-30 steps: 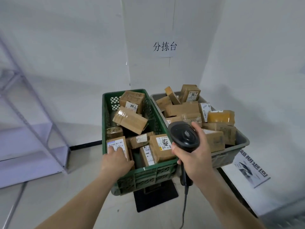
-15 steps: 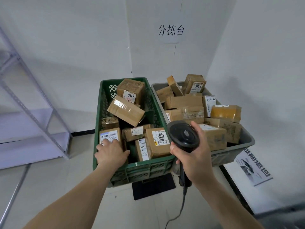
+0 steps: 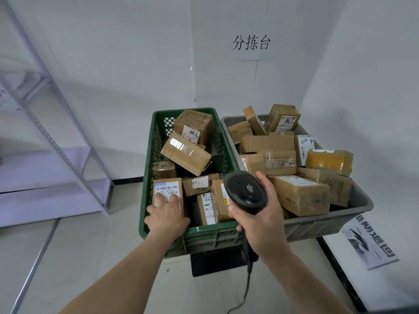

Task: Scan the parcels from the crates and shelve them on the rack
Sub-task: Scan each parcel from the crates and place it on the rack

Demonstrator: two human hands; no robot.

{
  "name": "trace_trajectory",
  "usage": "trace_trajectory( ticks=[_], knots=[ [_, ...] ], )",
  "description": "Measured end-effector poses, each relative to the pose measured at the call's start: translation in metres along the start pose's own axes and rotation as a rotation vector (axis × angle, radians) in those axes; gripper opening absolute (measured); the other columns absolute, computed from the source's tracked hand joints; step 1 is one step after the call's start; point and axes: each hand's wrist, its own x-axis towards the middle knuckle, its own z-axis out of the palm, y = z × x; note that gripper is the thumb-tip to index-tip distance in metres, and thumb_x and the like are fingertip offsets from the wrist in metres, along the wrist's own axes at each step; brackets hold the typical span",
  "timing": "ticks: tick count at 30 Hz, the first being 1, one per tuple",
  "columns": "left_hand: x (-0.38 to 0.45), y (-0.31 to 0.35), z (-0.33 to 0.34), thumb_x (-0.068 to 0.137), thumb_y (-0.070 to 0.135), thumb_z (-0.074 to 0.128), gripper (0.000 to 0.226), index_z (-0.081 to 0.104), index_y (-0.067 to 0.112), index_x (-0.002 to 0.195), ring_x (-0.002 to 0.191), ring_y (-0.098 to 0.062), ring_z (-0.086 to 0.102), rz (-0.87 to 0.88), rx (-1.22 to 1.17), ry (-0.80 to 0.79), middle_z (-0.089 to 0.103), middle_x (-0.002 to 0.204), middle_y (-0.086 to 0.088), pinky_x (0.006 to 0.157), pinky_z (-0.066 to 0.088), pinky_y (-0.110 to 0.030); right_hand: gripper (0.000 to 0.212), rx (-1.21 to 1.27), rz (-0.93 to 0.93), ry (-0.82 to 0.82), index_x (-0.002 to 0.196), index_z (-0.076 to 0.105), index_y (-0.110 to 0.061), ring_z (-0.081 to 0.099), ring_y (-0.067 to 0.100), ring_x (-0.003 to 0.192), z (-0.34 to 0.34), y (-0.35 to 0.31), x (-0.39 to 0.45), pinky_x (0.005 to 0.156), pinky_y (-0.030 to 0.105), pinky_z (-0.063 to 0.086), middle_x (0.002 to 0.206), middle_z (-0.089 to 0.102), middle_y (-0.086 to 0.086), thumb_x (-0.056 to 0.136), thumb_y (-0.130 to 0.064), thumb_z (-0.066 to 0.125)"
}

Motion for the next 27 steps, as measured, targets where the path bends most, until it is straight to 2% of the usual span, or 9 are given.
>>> trace_trajectory(
  ticks=[4,8,10,13,17,20,23,25,27],
  knots=[
    [0.012,-0.001,-0.02,0.074,0.055,0.069,0.074,0.039,0.027,0.135,0.121,-0.035,0.043,0.065,0.002,0.108,0.029,0.14,-0.01,0.098,0.042,-0.051,0.089,-0.014,-0.007,0.037,0.131,0.037,-0.059,0.066,0.031,0.115,0.014,-0.005,0.008,0.093,0.064,0.055,0.122,0.062,-0.025,0.079,-0.005,0.084],
    [0.016,0.005,-0.049,0.074,0.057,0.066,0.075,0.037,0.027,0.137,0.123,-0.034,0.042,0.228,0.081,0.235,0.029,0.143,-0.01,0.1,0.041,-0.049,0.089,0.002,-0.032,0.069,0.147,0.037,-0.039,0.068,0.032,0.109,0.027,-0.011,0.017,0.095,0.064,0.054,0.123,0.065,-0.017,0.079,-0.003,0.084],
    [0.012,0.007,-0.056,0.074,0.056,0.065,0.075,0.037,0.028,0.138,0.128,-0.034,0.04,0.338,0.13,0.307,0.026,0.149,-0.011,0.101,0.04,-0.05,0.09,0.013,-0.034,0.086,0.147,0.036,-0.038,0.067,0.036,0.108,0.033,-0.012,0.022,0.095,0.064,0.054,0.125,0.066,-0.007,0.079,-0.003,0.084],
    [0.008,0.009,-0.048,0.068,0.047,0.07,0.07,0.049,0.026,0.132,0.123,-0.038,0.044,0.515,0.19,0.429,0.037,0.146,-0.014,0.092,0.044,-0.052,0.089,-0.002,-0.025,0.113,0.144,0.035,-0.043,0.067,0.035,0.111,0.04,-0.013,0.026,0.095,0.063,0.055,0.128,0.065,0.0,0.075,-0.015,0.084],
    [0.011,0.015,-0.036,0.064,0.029,0.077,0.068,0.057,0.022,0.128,0.114,-0.04,0.049,0.719,0.183,0.542,0.048,0.134,-0.016,0.085,0.047,-0.054,0.093,-0.021,-0.02,0.169,0.148,0.035,-0.038,0.068,0.033,0.11,0.041,-0.011,0.029,0.092,0.056,0.058,0.125,0.067,0.003,0.068,-0.027,0.081],
    [0.013,0.021,-0.027,0.072,0.027,0.077,0.065,0.052,0.022,0.132,0.112,-0.037,0.053,0.764,0.123,0.482,0.046,0.134,-0.014,0.085,0.052,-0.051,0.096,-0.045,-0.021,0.198,0.153,0.034,-0.031,0.069,0.032,0.11,0.037,-0.007,0.029,0.093,0.058,0.057,0.124,0.067,0.002,0.069,-0.026,0.081],
    [0.021,0.014,-0.017,0.086,0.034,0.07,0.069,0.037,0.023,0.146,0.132,-0.034,0.043,0.685,-0.061,0.301,0.033,0.148,-0.011,0.098,0.054,-0.043,0.099,-0.056,-0.016,0.213,0.155,0.032,-0.026,0.069,0.031,0.106,0.035,-0.005,0.026,0.092,0.056,0.058,0.123,0.067,0.003,0.068,-0.032,0.08],
    [0.027,0.006,-0.012,0.086,0.033,0.071,0.079,0.028,0.024,0.152,0.136,-0.028,0.038,0.66,-0.172,0.234,0.029,0.149,-0.006,0.103,0.051,-0.038,0.104,-0.055,-0.012,0.219,0.156,0.031,-0.025,0.067,0.036,0.105,0.034,-0.003,0.026,0.093,0.058,0.056,0.124,0.067,0.007,0.065,-0.041,0.08],
    [0.029,0.002,-0.01,0.081,0.044,0.076,0.095,0.017,0.029,0.154,0.134,-0.025,0.038,0.635,-0.209,0.185,0.028,0.148,-0.002,0.103,0.051,-0.039,0.106,-0.055,-0.009,0.216,0.155,0.031,-0.024,0.066,0.041,0.11,0.036,0.0,0.026,0.094,0.06,0.056,0.124,0.067,0.007,0.064,-0.044,0.079]
  ],
)
